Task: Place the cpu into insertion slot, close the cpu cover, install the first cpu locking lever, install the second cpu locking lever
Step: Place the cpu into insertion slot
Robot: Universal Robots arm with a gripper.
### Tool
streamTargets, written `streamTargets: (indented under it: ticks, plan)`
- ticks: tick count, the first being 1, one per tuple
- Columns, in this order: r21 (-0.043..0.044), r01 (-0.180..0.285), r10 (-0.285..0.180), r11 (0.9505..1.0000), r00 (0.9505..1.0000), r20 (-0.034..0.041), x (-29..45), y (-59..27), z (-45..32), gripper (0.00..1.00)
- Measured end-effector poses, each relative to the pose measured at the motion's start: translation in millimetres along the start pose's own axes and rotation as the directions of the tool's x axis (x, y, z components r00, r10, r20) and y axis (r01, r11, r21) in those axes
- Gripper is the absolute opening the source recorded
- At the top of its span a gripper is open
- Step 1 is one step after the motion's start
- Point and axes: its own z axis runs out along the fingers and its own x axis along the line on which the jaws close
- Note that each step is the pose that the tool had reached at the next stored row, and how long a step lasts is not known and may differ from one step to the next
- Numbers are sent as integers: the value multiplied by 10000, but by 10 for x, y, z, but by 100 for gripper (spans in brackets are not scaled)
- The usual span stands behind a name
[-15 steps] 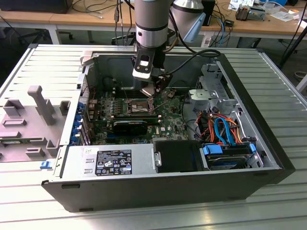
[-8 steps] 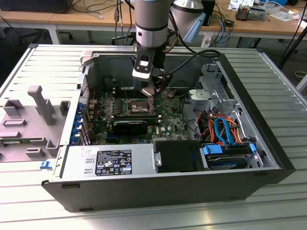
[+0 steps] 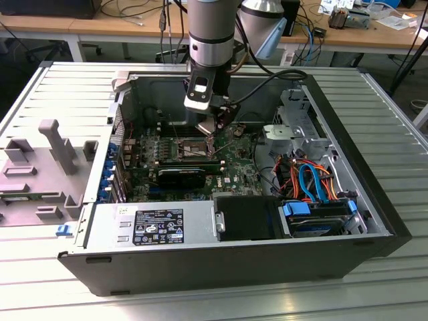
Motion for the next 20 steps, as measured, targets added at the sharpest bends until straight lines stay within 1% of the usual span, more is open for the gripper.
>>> streamTargets:
  ticks: [20]
  plan:
    - [-5, -217, 217, 9998, 9998, 19, 0, -1, 9, 54]
